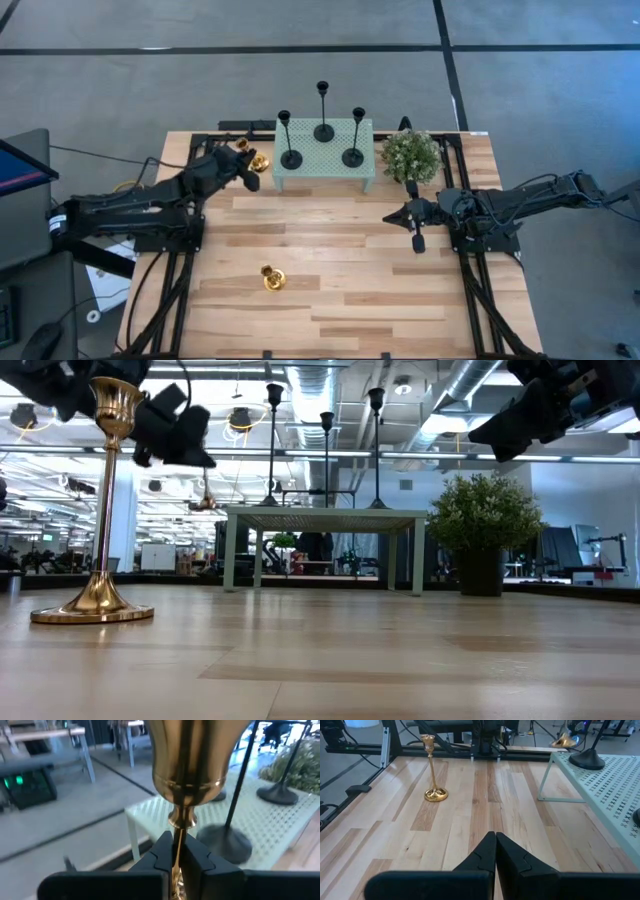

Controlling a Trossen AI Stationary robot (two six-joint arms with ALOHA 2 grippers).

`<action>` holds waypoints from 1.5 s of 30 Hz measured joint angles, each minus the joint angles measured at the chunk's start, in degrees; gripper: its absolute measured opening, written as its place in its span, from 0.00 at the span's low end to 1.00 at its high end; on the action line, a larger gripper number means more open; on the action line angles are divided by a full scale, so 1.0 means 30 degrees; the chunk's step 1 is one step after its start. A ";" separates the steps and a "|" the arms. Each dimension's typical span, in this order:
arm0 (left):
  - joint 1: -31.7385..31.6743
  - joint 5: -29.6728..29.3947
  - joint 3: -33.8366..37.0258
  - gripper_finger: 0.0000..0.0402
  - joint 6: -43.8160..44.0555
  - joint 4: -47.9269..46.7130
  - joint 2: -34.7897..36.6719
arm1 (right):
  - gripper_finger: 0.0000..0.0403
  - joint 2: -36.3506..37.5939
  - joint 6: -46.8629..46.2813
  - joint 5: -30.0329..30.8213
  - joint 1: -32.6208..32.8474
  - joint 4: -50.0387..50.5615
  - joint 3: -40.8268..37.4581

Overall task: Pick & Place candle stick holders
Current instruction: Put the top gold candle holder on the shelf

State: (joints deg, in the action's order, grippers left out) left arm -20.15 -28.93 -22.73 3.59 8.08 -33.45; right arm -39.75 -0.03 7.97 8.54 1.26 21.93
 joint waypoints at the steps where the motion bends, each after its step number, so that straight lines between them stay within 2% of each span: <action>1: 0.0013 -0.0006 -0.0325 0.04 -0.0458 -0.0089 -0.0036 | 0.00 0.0000 0.0000 -0.0001 0.0000 0.0000 0.0000; 9: -0.0668 -0.1264 -0.2597 0.04 -0.3417 -0.0070 -0.0731 | 0.00 0.0000 0.0000 0.0003 0.0000 -0.0080 0.0000; 16: -0.3668 0.3191 -0.4447 0.04 -0.3088 0.0019 -0.2912 | 0.00 0.0000 -0.0003 0.0006 -0.0029 -0.0138 0.0000; 24: -0.6207 0.3904 -0.5696 0.04 -0.3093 0.0186 -0.5496 | 0.00 0.0000 0.0000 0.0004 -0.0022 -0.0140 0.0000; 34: -0.9716 1.0058 -0.6527 0.04 -0.0904 0.2028 -0.7929 | 0.00 0.0000 0.0000 0.0006 -0.0007 -0.0138 0.0000; 38: -1.0365 1.2553 -0.7216 0.04 -0.0009 0.2205 -0.8936 | 0.00 0.0000 0.0000 0.0006 -0.0007 -0.0138 0.0000; 45: -1.0300 1.4492 -0.8481 0.04 0.0042 0.2302 -1.0301 | 0.00 0.0000 0.0000 0.0006 -0.0007 -0.0138 0.0000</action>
State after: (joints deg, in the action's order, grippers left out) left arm -51.05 14.54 -48.17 3.72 14.99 -64.36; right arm -39.75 -0.03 7.99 8.51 0.84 21.93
